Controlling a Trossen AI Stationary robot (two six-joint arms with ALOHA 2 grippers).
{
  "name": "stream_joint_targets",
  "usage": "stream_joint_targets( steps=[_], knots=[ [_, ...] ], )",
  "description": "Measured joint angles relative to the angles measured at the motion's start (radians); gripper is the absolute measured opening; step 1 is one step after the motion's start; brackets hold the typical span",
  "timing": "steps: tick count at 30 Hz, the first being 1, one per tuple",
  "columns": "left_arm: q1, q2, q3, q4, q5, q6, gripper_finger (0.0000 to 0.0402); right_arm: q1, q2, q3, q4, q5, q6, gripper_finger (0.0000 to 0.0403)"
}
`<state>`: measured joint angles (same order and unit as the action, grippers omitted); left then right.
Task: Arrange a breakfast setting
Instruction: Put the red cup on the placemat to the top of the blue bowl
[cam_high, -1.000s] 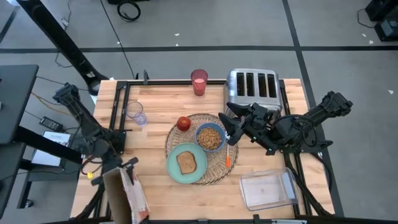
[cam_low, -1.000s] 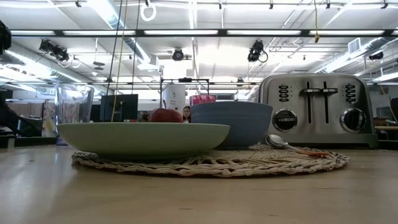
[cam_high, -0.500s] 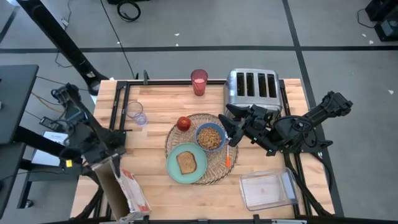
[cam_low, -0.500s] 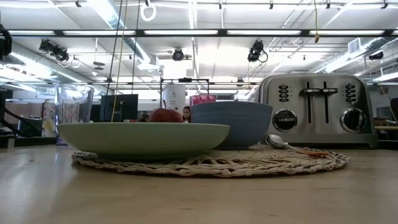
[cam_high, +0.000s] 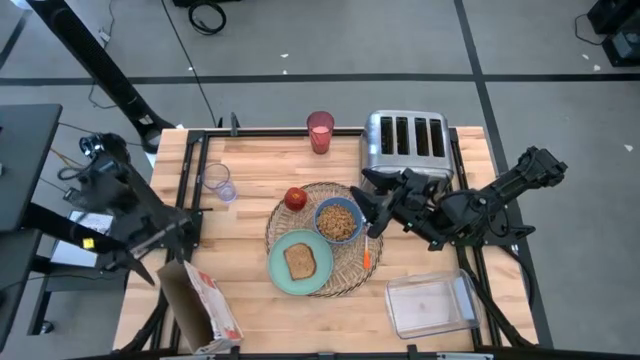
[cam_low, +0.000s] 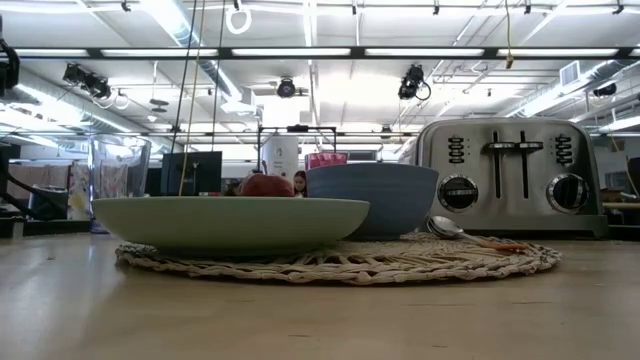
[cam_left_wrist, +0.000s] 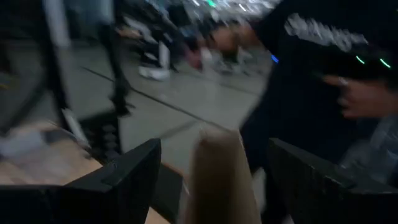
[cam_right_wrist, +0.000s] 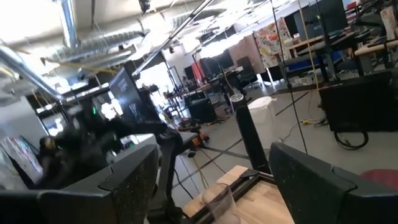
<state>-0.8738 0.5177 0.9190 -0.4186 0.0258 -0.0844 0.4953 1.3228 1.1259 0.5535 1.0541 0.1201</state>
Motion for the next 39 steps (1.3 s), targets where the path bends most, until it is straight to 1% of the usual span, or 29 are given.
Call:
stream_joint_targets(
  steps=[2, 5, 8, 11, 14, 17, 20, 22, 25, 28, 30, 32, 34, 37, 39],
  knots=[
    [0.001, 0.01, 0.047, 0.002, -0.07, 0.009, 0.0298, 0.0, 0.0, 0.0, -0.021, -0.001, -0.013, 0.0309],
    [0.015, 0.038, 0.107, 0.007, -0.202, 0.041, 0.0297, -0.013, 0.0, 0.0, -0.04, -0.001, -0.034, 0.0308],
    [0.049, 0.08, 0.126, 0.054, -0.335, 0.052, 0.0295, -0.05, 0.0, 0.0, -0.046, -0.023, -0.059, 0.0307],
    [0.108, 0.129, 0.123, 0.126, -0.385, 0.052, 0.0284, -0.108, 0.0, 0.0, -0.077, -0.073, -0.079, 0.0307],
    [0.196, 0.196, 0.123, 0.181, -0.433, 0.041, 0.0265, -0.186, 0.0, 0.0, -0.127, -0.153, -0.086, 0.0307],
    [0.308, 0.247, 0.121, 0.24, -0.443, 0.012, 0.0243, -0.288, 0.0, 0.0, -0.19, -0.253, -0.067, 0.0307],
    [0.443, 0.279, 0.122, 0.318, -0.444, -0.012, 0.0224, -0.409, 0.0, 0.0, -0.268, -0.406, -0.049, 0.0307],
    [0.547, 0.3, 0.122, 0.328, -0.432, -0.057, 0.0214, -0.496, 0.0, 0.023, -0.378, -0.536, -0.02, 0.0307],
    [0.713, 0.336, 0.122, 0.323, -0.382, -0.141, 0.0202, -0.622, 0.007, 0.099, -0.614, -0.706, 0.003, 0.0307],
    [0.858, 0.348, 0.121, 0.325, -0.361, -0.206, 0.0194, -0.74, 0.029, 0.175, -0.791, -0.852, -0.054, 0.0307],
    [0.939, 0.348, 0.121, 0.322, -0.359, -0.237, 0.0188, -0.805, 0.058, 0.225, -0.829, -0.943, -0.102, 0.0307],
    [1.001, 0.348, 0.121, 0.313, -0.359, -0.271, 0.0182, -0.859, 0.093, 0.264, -0.883, -1.02, -0.145, 0.0307],
    [1.043, 0.339, 0.121, 0.304, -0.357, -0.31, 0.0177, -0.903, 0.147, 0.297, -0.898, -1.086, -0.176, 0.0306],
    [1.085, 0.319, 0.122, 0.278, -0.357, -0.356, 0.0169, -0.951, 0.231, 0.324, -0.898, -1.158, -0.22, 0.03],
    [1.104, 0.309, 0.122, 0.255, -0.358, -0.365, 0.0164, -0.977, 0.293, 0.345, -0.898, -1.183, -0.242, 0.0293]
  ],
)
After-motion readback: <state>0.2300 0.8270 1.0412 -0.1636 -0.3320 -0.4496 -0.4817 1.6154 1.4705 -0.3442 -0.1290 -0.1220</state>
